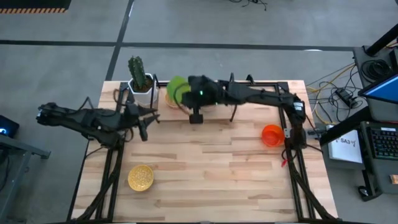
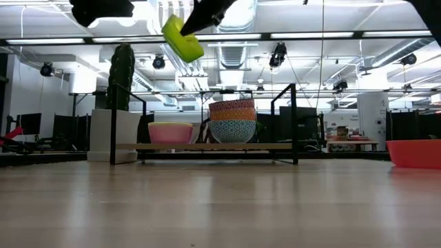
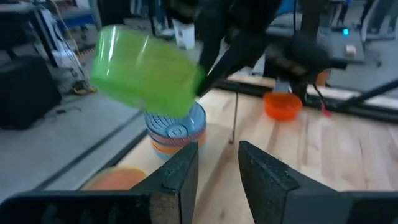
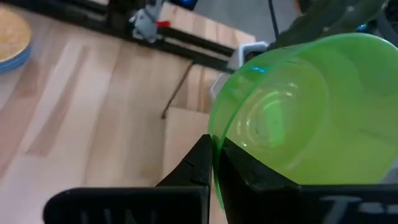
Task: Place and stack bowls onto a shelf
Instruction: Stack the green bowl on top of the yellow bowl on the shelf
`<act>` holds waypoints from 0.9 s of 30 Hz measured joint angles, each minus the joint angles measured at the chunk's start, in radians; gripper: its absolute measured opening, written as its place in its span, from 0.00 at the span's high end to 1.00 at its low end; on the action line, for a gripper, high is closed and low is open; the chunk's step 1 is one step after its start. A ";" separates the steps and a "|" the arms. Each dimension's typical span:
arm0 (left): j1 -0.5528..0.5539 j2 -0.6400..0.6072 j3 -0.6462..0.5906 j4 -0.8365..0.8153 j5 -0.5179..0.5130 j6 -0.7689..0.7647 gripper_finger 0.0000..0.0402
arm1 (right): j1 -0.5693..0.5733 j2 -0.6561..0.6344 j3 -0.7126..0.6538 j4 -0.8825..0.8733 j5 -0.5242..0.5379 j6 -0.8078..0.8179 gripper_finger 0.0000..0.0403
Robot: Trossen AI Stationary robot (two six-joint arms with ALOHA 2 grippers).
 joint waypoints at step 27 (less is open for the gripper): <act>0.000 -0.083 -0.002 0.000 -0.056 0.079 0.76 | -0.127 0.310 0.086 0.035 -0.060 -0.080 0.95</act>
